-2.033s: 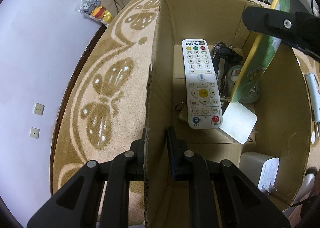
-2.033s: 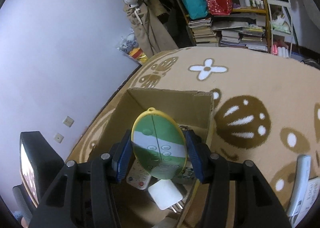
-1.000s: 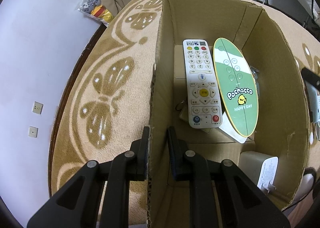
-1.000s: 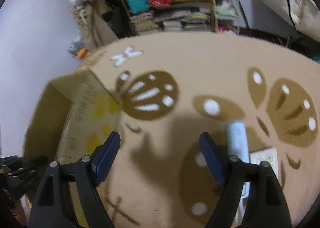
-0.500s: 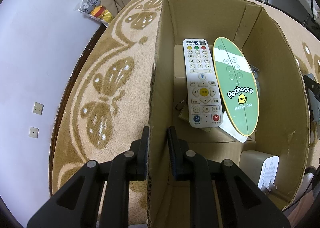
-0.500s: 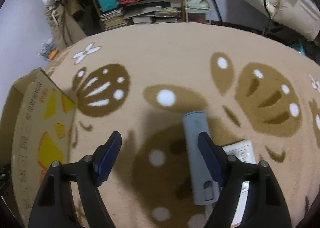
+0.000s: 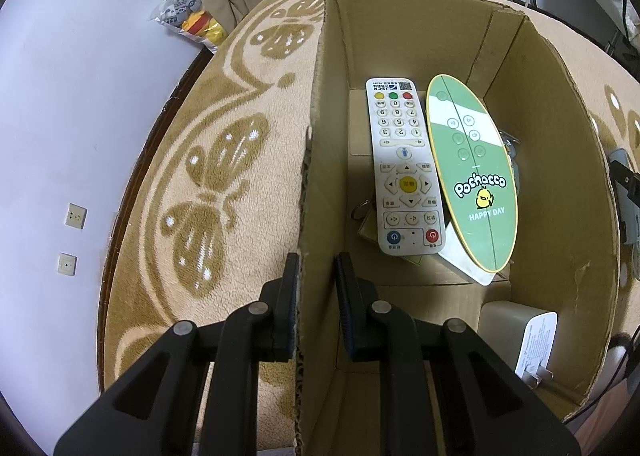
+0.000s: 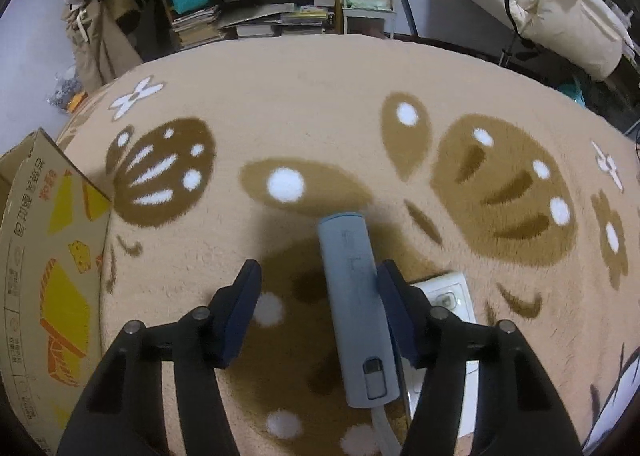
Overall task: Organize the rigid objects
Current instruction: 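Move the right gripper to the light-blue corded device and grasp it, then carry the light-blue device into the box and release it with the right gripper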
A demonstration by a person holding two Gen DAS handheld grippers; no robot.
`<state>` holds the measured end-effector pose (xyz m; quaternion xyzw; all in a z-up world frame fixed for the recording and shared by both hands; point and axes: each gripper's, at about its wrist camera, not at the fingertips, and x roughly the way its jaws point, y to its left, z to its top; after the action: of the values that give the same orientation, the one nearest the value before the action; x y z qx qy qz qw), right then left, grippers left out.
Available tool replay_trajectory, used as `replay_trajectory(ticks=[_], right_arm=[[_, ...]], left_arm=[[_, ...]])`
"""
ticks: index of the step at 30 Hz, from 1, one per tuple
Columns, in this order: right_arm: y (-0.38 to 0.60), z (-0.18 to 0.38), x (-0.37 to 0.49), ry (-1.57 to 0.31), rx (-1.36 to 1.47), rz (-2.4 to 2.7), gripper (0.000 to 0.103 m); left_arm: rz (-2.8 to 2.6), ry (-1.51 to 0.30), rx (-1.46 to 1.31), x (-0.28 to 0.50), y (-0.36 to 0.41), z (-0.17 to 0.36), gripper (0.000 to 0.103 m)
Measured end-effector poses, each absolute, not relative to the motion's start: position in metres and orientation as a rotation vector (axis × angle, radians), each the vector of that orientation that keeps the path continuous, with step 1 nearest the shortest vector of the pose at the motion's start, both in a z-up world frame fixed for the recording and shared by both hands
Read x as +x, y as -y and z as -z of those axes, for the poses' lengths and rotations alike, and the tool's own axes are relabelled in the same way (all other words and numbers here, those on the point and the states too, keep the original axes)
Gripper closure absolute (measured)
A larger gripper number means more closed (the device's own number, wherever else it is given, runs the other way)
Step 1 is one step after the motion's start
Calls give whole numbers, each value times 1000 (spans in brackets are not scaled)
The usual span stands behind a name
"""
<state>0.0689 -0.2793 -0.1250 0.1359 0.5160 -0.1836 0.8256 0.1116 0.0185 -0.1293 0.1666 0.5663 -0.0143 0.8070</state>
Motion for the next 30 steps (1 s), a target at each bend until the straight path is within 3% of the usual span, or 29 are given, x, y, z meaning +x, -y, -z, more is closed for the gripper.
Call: replay_trajectory(ticks=[3, 9, 16, 30], right_arm=[[282, 122, 68, -1092, 329, 358, 40], [284, 131, 68, -1114, 446, 274, 59], [267, 149, 76, -1176, 433, 244, 70], [246, 130, 87, -1077, 425, 210, 74]], left_arm=[[30, -1212, 358, 112, -18, 129, 85], [30, -1211, 359, 111, -18, 129, 85], [30, -1211, 357, 111, -19, 129, 85], [30, -1210, 361, 111, -19, 130, 85]])
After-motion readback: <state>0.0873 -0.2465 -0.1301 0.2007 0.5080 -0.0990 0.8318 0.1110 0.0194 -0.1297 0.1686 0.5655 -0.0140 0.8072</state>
